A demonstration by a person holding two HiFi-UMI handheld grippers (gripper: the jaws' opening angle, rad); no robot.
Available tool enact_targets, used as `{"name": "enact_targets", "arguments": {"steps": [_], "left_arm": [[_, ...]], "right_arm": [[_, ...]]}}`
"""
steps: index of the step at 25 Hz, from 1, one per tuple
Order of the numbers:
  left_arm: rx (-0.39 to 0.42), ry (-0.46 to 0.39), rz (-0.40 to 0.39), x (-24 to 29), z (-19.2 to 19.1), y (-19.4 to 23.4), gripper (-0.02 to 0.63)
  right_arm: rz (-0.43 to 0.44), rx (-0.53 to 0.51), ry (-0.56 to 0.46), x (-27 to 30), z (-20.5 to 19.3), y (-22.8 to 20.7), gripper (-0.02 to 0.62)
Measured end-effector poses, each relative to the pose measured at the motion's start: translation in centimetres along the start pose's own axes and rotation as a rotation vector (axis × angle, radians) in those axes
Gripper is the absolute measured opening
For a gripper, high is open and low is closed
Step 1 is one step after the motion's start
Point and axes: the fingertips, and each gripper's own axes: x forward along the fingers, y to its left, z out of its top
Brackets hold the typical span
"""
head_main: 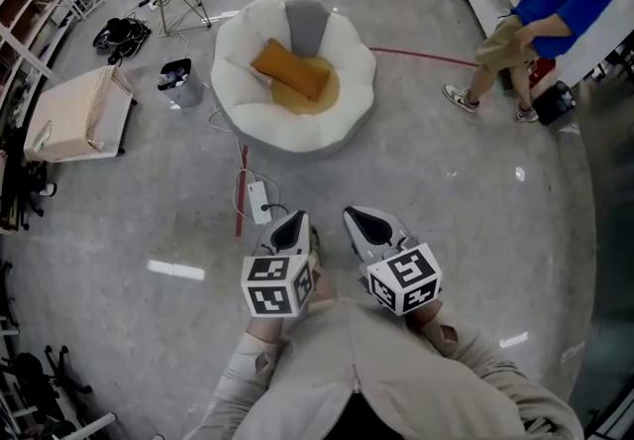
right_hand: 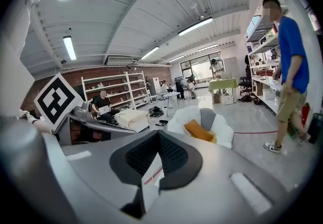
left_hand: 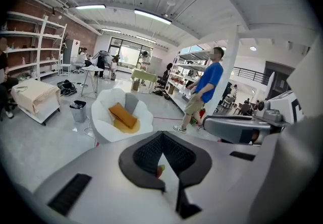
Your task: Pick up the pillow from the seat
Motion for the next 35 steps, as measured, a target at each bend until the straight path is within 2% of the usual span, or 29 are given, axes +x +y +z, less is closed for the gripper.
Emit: {"name": "enact_targets", "arguments": {"steps": [16,23,35], "left_arm": [[0.028,0.026,-0.02,8.2,9.5,8.6,0.006],[0.037,0.031,-0.034,11.5,12.1,12.0,0.006],[0.048,0.068,-0.061,15.3,15.3,14.7,0.006]], "right_arm": [[-0.02,0.026,-0.011,12.9,6.7,-4.5,-0.002],[-0.036,0.025,-0.012,17.4,8.2,-6.0,-0.002],[-0.067,0.037,-0.008,22.8,11.3,-9.1,-0.002]]}}
